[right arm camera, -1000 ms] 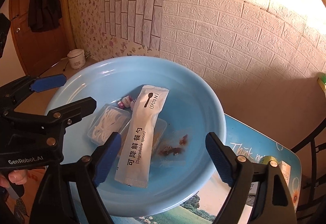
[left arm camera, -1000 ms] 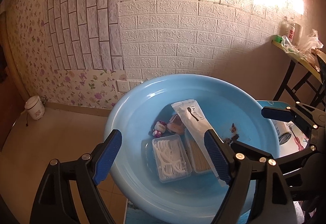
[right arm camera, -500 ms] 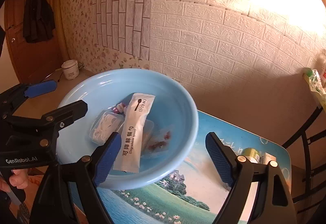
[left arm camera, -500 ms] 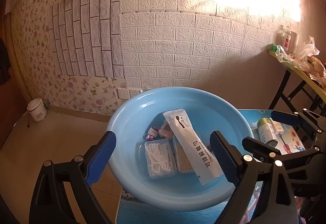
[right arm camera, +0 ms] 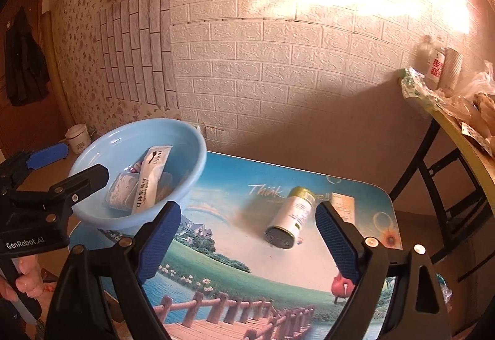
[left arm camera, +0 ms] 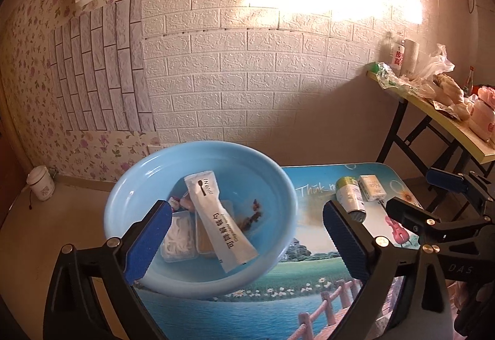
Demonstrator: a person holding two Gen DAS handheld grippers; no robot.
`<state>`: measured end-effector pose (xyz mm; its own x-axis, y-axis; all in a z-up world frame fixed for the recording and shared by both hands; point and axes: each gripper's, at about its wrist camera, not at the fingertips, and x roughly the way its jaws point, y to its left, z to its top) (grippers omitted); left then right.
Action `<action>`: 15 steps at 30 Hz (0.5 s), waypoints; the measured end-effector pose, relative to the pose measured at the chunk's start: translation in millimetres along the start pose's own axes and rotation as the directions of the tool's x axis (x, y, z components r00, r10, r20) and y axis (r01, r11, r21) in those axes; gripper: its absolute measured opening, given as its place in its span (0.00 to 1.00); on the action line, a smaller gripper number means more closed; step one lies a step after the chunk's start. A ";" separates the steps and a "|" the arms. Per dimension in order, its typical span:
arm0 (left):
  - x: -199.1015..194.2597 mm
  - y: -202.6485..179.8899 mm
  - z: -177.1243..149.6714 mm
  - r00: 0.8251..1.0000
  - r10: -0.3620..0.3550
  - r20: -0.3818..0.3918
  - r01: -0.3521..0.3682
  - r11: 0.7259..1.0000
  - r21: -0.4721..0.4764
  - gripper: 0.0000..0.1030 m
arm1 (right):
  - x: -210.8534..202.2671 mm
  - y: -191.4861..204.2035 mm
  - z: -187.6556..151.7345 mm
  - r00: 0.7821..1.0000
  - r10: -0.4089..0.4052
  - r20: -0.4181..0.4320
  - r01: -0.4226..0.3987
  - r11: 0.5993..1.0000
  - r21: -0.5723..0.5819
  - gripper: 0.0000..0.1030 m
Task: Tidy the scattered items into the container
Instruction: 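Withdraw both tools and reach toward the canister and tissue pack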
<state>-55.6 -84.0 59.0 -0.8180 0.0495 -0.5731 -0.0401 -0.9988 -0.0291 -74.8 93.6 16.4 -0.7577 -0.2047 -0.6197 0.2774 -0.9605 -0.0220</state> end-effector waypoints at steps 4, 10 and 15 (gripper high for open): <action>-6.7 -23.0 2.2 1.000 -0.023 0.010 0.023 1.000 0.010 0.97 | -20.9 -26.1 -9.1 1.000 -0.022 0.014 0.022 0.999 0.027 0.91; -13.5 -52.7 4.1 0.999 -0.046 0.013 0.045 0.998 0.042 0.97 | -45.6 -56.0 -17.3 0.998 -0.058 0.036 0.056 0.996 0.063 0.91; -15.2 -69.5 7.0 0.998 -0.058 0.012 0.057 0.997 0.060 0.97 | -55.9 -73.2 -21.1 0.997 -0.070 0.045 0.066 0.994 0.086 0.91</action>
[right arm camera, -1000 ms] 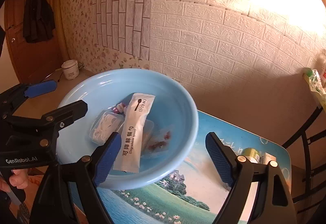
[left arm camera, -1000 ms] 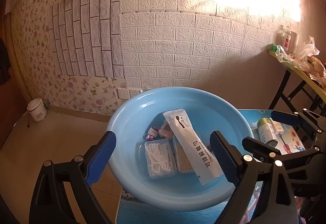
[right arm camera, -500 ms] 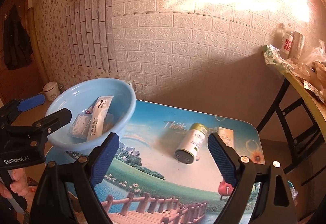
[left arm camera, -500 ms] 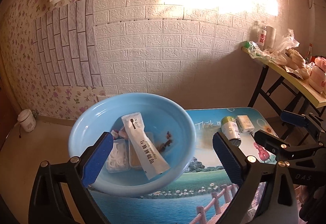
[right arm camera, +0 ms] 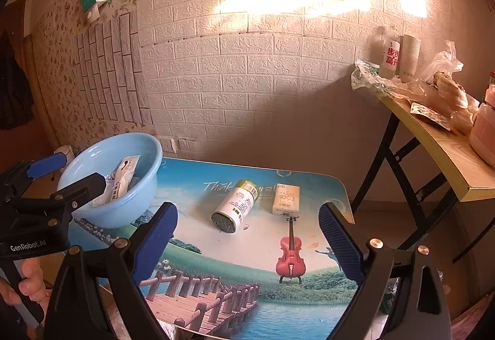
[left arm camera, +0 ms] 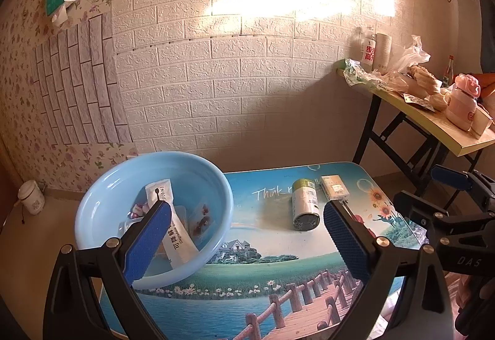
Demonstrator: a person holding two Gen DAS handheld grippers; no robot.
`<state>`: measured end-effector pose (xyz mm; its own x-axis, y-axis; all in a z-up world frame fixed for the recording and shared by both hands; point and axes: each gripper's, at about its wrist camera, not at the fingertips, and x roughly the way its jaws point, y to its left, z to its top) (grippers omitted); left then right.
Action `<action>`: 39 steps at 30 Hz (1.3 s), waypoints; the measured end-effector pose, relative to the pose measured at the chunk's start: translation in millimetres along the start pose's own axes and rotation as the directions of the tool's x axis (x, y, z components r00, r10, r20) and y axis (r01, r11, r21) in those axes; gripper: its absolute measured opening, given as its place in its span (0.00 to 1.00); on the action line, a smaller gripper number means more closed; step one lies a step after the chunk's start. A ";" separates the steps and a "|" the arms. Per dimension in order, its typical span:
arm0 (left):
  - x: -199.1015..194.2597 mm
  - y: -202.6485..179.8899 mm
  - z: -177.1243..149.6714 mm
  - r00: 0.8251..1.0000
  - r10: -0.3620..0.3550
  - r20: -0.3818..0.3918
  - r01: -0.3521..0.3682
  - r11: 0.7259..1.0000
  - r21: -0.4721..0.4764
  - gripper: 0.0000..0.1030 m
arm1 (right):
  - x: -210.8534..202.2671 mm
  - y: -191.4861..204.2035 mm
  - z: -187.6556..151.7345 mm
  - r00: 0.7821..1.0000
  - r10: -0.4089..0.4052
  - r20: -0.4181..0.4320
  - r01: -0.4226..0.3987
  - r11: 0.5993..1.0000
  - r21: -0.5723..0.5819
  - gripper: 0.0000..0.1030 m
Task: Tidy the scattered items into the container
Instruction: 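Withdraw both tools and reach toward the canister and tissue pack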
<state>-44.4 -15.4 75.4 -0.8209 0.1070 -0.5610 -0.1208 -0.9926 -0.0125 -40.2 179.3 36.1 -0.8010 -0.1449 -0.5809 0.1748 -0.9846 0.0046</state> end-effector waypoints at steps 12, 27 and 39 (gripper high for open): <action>6.0 -19.1 5.6 1.000 -0.018 0.000 0.018 1.000 0.021 0.97 | -3.9 -19.9 -2.6 1.000 -0.015 -0.007 0.015 1.000 0.023 0.91; 56.4 -30.0 -8.2 0.996 -0.036 -0.078 0.037 0.999 0.006 0.97 | 32.1 -50.4 -18.1 0.996 -0.044 -0.072 0.049 0.996 0.075 0.91; 117.3 -52.3 -23.4 0.984 -0.081 -0.160 0.084 0.996 0.013 0.97 | 85.5 -79.7 -32.1 0.986 -0.072 -0.149 0.088 0.991 0.100 0.91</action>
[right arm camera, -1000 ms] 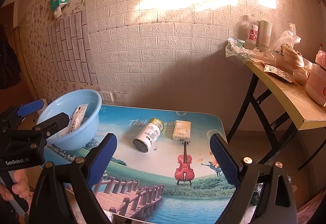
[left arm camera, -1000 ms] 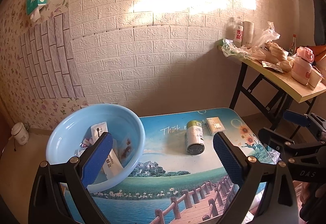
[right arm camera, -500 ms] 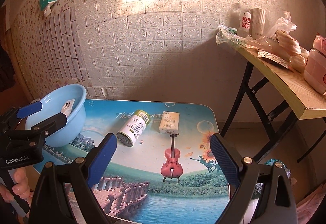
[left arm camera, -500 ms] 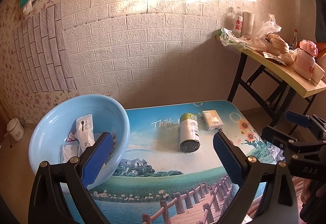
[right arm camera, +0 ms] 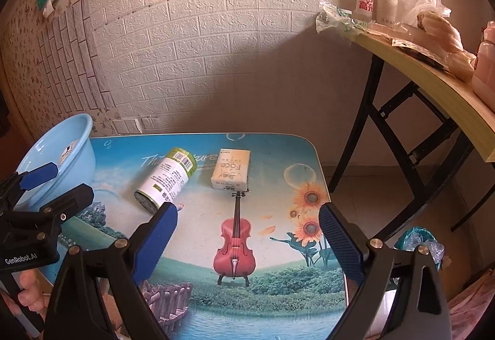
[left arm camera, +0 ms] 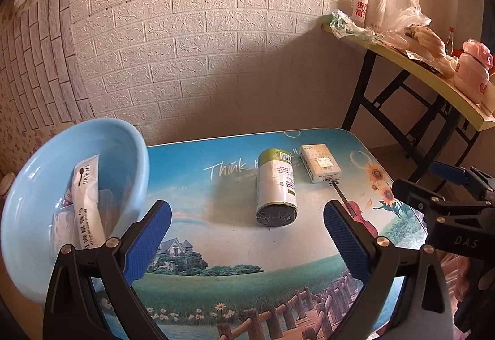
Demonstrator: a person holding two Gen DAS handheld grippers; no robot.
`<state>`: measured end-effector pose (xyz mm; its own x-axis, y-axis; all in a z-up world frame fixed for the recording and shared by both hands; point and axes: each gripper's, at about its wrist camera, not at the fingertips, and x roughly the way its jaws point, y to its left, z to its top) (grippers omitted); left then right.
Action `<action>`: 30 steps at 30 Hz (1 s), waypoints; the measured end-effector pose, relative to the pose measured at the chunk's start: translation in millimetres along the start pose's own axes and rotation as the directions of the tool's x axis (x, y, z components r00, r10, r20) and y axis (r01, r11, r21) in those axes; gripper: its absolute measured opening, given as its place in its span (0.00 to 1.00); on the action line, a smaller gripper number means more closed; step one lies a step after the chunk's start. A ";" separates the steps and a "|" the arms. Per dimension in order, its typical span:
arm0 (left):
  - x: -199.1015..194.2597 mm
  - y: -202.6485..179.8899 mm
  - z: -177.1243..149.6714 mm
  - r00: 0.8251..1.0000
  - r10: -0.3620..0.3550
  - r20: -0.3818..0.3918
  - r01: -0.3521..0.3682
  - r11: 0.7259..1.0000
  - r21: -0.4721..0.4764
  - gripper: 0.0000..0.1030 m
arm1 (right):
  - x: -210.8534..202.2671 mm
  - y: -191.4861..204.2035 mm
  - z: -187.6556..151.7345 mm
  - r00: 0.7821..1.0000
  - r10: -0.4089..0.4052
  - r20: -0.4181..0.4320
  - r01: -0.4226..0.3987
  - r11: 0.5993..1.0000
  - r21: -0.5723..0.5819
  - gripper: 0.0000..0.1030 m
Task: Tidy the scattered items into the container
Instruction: 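Withdraw both tools and reach toward the canister and tissue pack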
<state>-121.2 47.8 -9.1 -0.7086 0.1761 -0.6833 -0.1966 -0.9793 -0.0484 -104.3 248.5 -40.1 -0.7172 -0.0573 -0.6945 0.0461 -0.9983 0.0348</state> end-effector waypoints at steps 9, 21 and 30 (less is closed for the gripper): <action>51.7 -17.4 4.8 0.998 -0.009 -0.057 0.012 0.999 0.045 0.97 | 40.5 -16.1 8.2 0.999 -0.026 -0.037 0.025 1.000 -0.014 0.91; 91.6 -21.5 8.5 0.995 0.010 -0.097 -0.001 0.996 0.089 0.96 | 67.5 -34.8 13.6 0.997 -0.053 -0.063 0.054 0.999 0.008 0.91; 108.0 -14.8 10.4 0.993 0.026 -0.111 -0.016 0.996 0.089 0.89 | 81.7 -29.7 14.4 0.997 -0.036 -0.073 0.036 0.999 0.002 0.91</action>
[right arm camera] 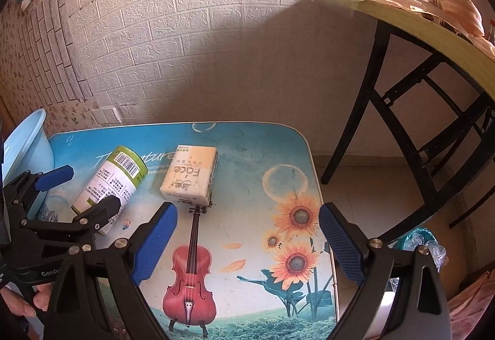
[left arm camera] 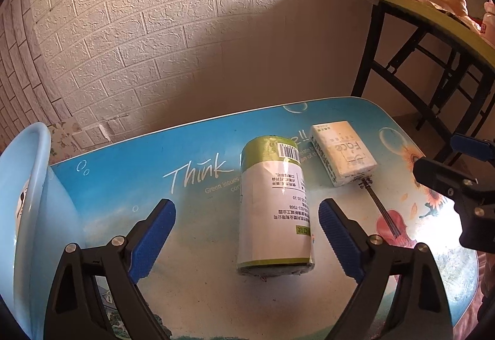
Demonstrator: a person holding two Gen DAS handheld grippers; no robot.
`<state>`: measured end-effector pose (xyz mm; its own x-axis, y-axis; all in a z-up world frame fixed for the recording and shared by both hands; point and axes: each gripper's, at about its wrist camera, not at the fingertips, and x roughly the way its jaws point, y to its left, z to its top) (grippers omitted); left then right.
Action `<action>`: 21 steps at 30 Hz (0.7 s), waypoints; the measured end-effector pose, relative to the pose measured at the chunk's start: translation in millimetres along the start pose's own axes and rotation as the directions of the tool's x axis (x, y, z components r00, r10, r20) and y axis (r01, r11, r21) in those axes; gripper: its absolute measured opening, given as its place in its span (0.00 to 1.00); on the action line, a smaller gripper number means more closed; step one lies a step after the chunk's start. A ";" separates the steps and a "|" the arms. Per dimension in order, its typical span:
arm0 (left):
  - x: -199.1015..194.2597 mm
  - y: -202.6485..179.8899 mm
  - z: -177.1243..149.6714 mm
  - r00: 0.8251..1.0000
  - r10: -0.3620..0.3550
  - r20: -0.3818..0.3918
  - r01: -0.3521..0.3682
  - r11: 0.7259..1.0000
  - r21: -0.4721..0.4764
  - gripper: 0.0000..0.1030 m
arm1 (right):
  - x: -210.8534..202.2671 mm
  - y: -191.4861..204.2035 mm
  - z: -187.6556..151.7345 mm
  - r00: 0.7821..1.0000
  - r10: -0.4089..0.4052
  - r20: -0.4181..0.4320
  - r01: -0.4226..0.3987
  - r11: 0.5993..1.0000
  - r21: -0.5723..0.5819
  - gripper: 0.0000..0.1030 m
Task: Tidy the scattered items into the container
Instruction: 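Withdraw both tools and reach toward the canister and tissue pack, then grasp the green-capped canister with the left tool while the right tool grasps the Face tissue pack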
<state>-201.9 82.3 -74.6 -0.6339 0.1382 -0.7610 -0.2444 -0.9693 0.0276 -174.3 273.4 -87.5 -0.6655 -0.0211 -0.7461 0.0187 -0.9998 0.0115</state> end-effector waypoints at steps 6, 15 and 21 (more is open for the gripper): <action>6.4 -1.7 2.5 1.000 -0.003 -0.006 0.003 1.000 0.005 0.87 | 6.9 5.3 3.5 1.000 0.004 -0.003 -0.004 1.000 -0.009 0.91; 8.9 -1.1 2.4 0.999 -0.041 0.007 0.041 0.999 0.032 0.49 | 26.1 25.5 15.3 0.999 0.042 -0.012 -0.043 0.998 -0.042 0.91; 8.2 3.5 1.6 0.998 -0.066 0.017 0.065 0.998 0.018 0.43 | 46.5 42.3 22.1 0.998 0.051 -0.041 -0.053 0.996 -0.073 0.91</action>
<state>-209.1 80.4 -79.7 -0.6287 0.2051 -0.7501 -0.2983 -0.9544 -0.0110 -220.9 229.9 -107.0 -0.6327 -0.0714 -0.7711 0.1084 -0.9941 0.0031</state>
